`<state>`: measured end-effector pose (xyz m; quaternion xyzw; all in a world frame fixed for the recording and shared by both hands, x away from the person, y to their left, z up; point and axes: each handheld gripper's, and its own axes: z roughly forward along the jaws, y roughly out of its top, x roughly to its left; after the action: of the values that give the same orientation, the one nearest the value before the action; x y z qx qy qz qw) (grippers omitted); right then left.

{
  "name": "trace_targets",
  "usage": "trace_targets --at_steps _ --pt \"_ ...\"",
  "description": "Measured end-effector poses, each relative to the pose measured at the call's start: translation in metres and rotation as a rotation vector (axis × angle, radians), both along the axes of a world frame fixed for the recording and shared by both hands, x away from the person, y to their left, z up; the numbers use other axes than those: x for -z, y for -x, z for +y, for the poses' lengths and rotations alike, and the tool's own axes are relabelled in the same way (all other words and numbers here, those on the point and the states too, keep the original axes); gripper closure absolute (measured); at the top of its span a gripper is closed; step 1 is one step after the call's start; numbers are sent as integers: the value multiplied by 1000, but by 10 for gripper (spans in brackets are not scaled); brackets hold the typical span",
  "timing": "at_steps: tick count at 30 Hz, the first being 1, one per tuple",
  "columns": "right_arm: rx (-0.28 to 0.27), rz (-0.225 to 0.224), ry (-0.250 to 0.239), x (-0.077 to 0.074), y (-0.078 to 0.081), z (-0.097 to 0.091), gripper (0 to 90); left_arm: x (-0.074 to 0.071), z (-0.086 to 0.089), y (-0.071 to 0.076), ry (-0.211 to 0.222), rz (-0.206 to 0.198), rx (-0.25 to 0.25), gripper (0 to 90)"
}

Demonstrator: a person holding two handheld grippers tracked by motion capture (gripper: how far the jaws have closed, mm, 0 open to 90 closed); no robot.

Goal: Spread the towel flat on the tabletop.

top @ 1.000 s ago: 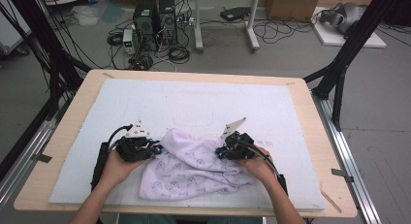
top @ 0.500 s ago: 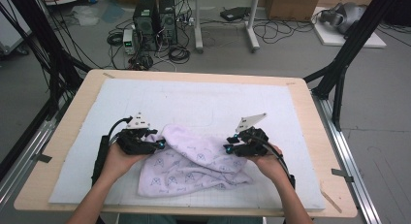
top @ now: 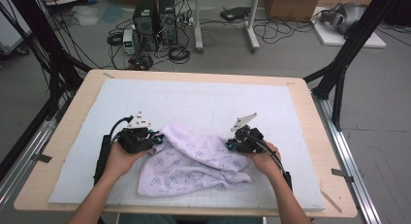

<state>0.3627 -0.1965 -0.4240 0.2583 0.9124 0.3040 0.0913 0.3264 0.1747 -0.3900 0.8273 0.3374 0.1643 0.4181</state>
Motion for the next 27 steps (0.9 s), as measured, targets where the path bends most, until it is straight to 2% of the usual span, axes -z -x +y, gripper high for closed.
trace_targets --at_steps 4,5,6,8,10,11,13,16,18,20,22,24,25,26,27 --pt "30 -80 -45 -21 4 -8 847 -15 4 2 39 -50 -21 793" --pt "43 -126 -60 -37 6 -13 848 -20 5 2 44 -61 -26 794" --pt "43 -126 -60 -37 6 -13 848 -23 5 2 45 -76 -33 794" --pt "54 -166 -85 -53 8 -17 847 -31 6 1 65 -106 -55 793" --pt "62 -188 -95 -64 9 -21 848 -35 9 -1 82 -101 -63 793" --pt "59 -193 -97 -68 8 -22 848 -34 9 -3 80 -94 -64 793" --pt "60 -175 -91 -67 8 -23 847 -30 9 -8 58 -54 -60 792" --pt "49 -144 -64 -59 4 -21 848 -25 7 -16 47 -44 -69 792" --pt "56 -142 -57 -57 -2 -21 851 -28 5 -29 46 -40 -84 794" --pt "86 -154 -50 -64 -14 -24 854 -39 1 -51 25 -50 -101 797" --pt "132 -196 -41 -82 -34 -28 855 -60 -8 -81 -17 -96 -132 797" --pt "218 -242 -31 -106 -60 -30 843 -79 -17 -113 -68 -160 -190 749" --pt "264 -261 -38 -115 -73 -33 825 -83 -21 -125 -85 -152 -248 641" --pt "306 -254 -64 -120 -84 -35 728 -83 -24 -133 -67 -107 -286 518" --pt "346 -246 -93 -120 -93 -38 621 -78 -24 -136 -43 -68 -289 481"
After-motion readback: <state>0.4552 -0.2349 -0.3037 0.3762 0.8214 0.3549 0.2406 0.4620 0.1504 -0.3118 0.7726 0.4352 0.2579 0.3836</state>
